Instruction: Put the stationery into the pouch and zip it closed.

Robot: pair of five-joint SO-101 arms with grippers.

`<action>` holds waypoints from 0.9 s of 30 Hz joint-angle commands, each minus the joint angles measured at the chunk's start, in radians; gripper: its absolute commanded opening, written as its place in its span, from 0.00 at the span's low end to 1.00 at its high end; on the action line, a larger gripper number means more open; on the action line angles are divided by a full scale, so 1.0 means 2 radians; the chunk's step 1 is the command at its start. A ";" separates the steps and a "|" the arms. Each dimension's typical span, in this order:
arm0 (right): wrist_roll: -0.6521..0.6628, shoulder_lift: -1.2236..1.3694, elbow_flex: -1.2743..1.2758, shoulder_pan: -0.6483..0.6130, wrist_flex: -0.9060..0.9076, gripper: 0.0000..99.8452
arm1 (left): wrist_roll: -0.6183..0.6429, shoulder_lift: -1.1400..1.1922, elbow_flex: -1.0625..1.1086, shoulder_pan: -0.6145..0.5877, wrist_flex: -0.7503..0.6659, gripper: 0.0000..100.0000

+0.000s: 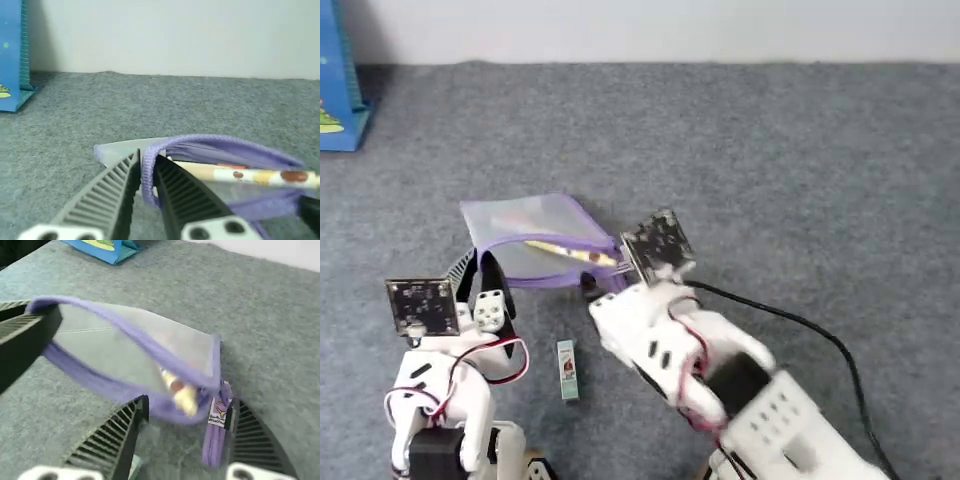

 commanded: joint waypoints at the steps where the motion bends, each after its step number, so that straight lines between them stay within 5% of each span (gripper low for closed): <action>1: -0.028 -0.089 -0.021 0.003 0.080 0.26 | 0.015 -0.008 -0.022 -0.042 -0.025 0.01; 11: -0.061 -0.065 -0.019 0.003 0.158 0.25 | 0.042 -0.008 -0.025 -0.134 -0.047 0.01; 27: -0.116 0.349 -0.163 -0.045 0.121 0.25 | 0.054 -0.008 -0.028 -0.170 -0.054 0.01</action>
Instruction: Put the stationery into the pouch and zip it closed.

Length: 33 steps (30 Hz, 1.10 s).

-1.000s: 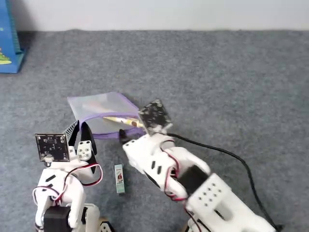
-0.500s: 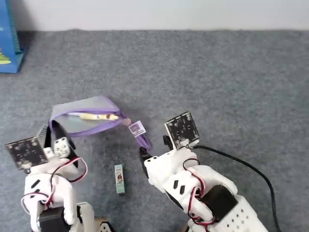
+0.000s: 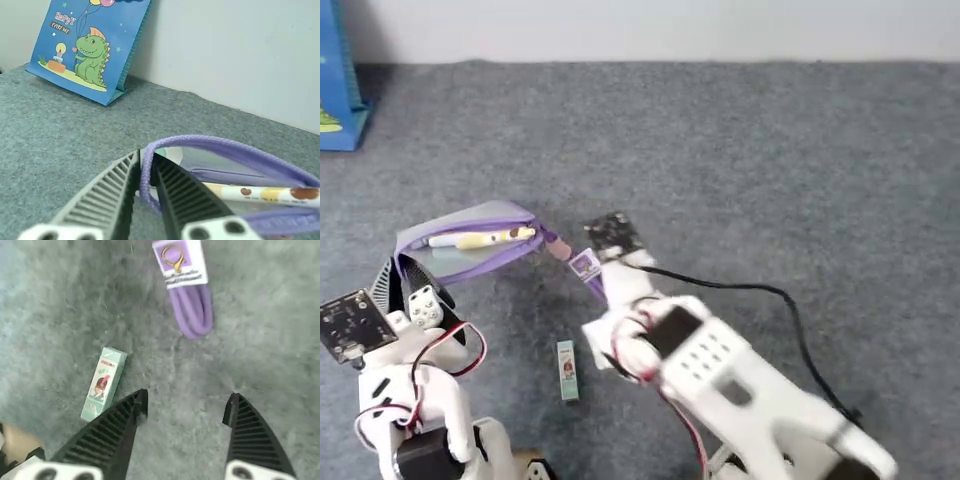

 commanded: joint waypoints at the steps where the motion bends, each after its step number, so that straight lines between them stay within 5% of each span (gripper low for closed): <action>1: -0.035 0.079 -0.064 -0.029 -0.025 0.25 | 0.005 -0.008 -0.028 -0.003 -0.020 0.01; 8: -0.089 0.199 -0.137 -0.086 -0.027 0.25 | 0.005 -0.008 -0.027 -0.002 -0.020 0.01; 24: -0.115 0.317 -0.193 -0.092 -0.023 0.25 | 0.005 -0.008 -0.027 -0.002 -0.020 0.01; 30: -0.115 0.316 -0.182 -0.090 -0.026 0.02 | 0.005 -0.008 -0.027 -0.002 -0.020 0.01; 33: -0.115 0.316 -0.177 -0.071 -0.019 0.05 | 0.005 -0.008 -0.027 -0.002 -0.019 0.01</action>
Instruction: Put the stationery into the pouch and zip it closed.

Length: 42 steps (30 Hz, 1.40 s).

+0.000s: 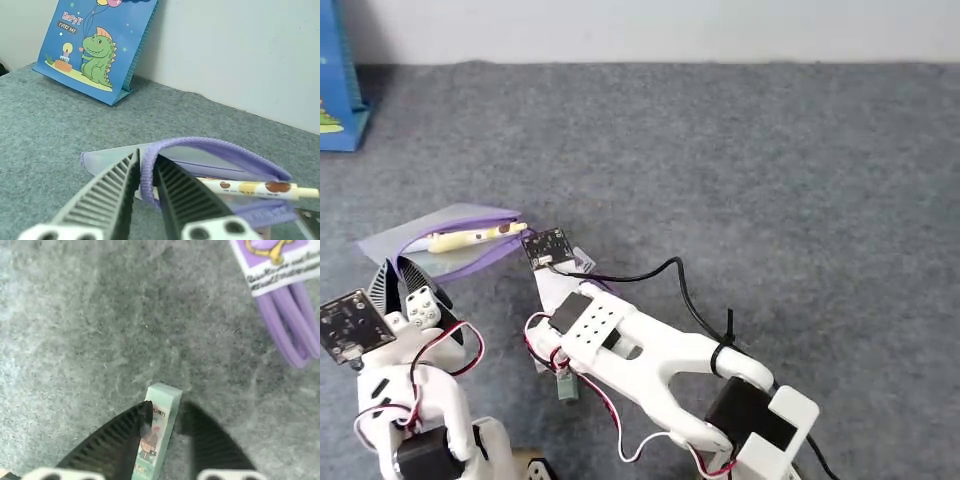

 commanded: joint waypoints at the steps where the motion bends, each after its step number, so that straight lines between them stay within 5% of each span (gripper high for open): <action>1: -0.002 0.005 0.005 0.020 0.010 0.04 | 0.005 -0.008 -0.027 0.003 -0.019 0.01; 10: 0.002 -0.016 0.011 0.068 0.070 0.01 | 0.005 -0.008 -0.027 0.004 -0.019 0.01; 21: 0.069 -0.226 0.113 0.126 0.069 0.01 | 0.005 -0.008 -0.026 0.004 -0.020 0.01; 28: 0.067 -0.280 0.122 0.077 0.049 0.02 | 0.005 -0.008 -0.026 0.004 -0.021 0.01; 35: 0.067 -0.203 0.124 0.044 -0.008 0.24 | 0.005 -0.008 -0.026 0.004 -0.020 0.01; 42: 0.070 -0.100 0.119 0.010 -0.091 0.20 | 0.005 -0.008 -0.026 0.004 -0.020 0.01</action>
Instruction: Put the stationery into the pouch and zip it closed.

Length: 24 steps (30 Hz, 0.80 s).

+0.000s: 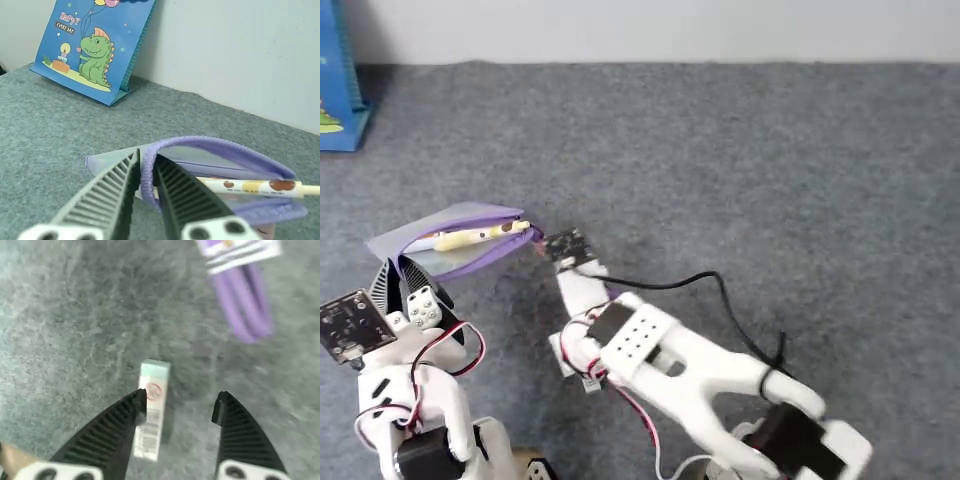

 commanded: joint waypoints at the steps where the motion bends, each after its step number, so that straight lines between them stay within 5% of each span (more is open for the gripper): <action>1: 0.007 0.033 -0.008 -0.013 -0.043 0.19 | 0.005 -0.008 -0.026 0.003 -0.020 0.01; 9: 0.008 0.066 -0.006 0.030 -0.025 0.01 | 0.005 -0.008 -0.026 0.003 -0.020 0.01; 17: 0.008 0.005 -0.003 0.072 0.075 0.01 | 0.003 -0.008 -0.021 0.025 -0.019 0.01; 24: 0.015 -0.172 0.070 0.072 0.102 0.01 | -0.016 -0.008 -0.008 0.084 -0.018 0.01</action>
